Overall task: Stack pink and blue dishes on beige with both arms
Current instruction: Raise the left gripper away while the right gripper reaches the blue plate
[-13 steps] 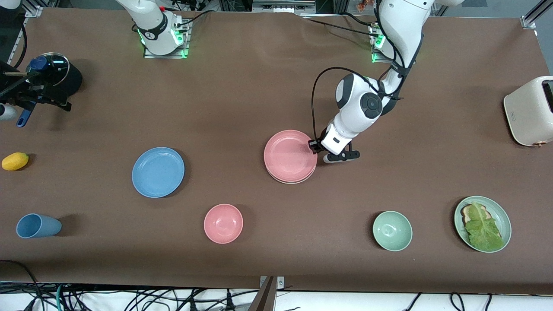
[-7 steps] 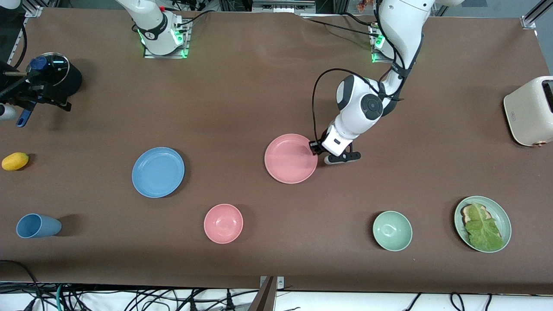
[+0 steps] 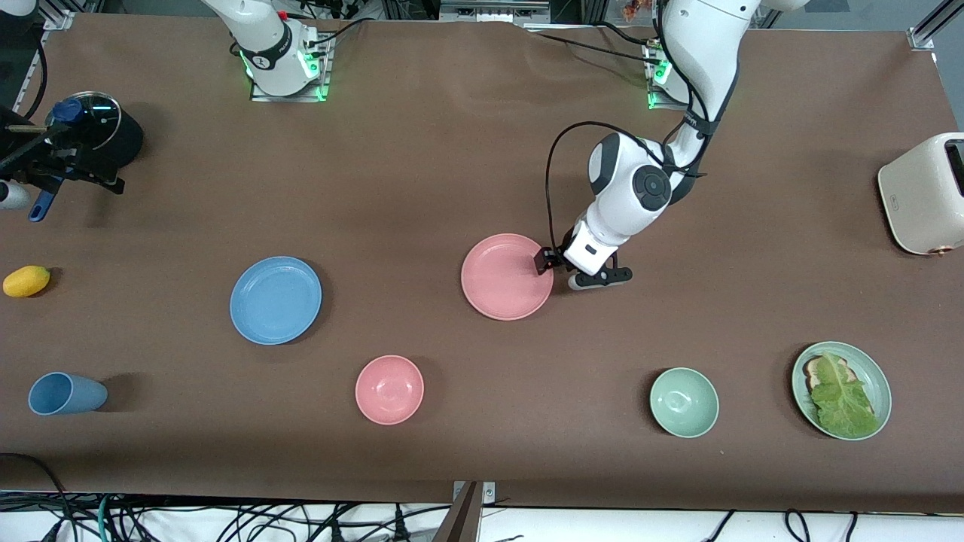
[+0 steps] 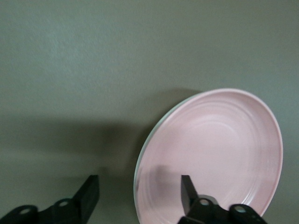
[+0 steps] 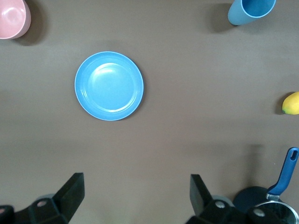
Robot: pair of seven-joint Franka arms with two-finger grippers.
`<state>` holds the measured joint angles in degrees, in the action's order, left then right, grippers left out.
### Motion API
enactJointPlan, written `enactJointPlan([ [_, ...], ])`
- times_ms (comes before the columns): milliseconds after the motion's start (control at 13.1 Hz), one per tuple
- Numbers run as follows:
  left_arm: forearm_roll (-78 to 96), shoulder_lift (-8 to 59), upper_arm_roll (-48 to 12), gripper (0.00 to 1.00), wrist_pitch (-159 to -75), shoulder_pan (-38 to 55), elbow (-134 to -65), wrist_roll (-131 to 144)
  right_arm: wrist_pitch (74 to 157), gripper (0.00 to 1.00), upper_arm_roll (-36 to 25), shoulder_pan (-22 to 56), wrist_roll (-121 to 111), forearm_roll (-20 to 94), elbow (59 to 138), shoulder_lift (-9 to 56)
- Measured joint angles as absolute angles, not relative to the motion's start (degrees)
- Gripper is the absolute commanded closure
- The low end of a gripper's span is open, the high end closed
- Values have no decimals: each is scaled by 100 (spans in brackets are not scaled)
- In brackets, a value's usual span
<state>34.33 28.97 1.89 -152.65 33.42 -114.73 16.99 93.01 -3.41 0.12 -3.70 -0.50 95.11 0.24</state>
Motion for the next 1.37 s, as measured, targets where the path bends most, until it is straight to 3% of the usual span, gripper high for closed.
enactJointPlan([
  [609,1555,2782,1024,1,-12856,3322,-10232,1698,9302,0,-339,13,-370,-49,9511,44],
  [914,667,2780,1122,1,-12247,3242,-9803,1614,9314,0,-339,13,-370,-48,9519,232],
  [1142,588,2780,1145,1,-12032,3004,-9664,953,9404,0,-339,12,-370,-45,9571,643],
  [1371,588,2777,1175,1,-11547,2521,-9379,311,9995,0,-347,8,-370,23,9774,1286],
])
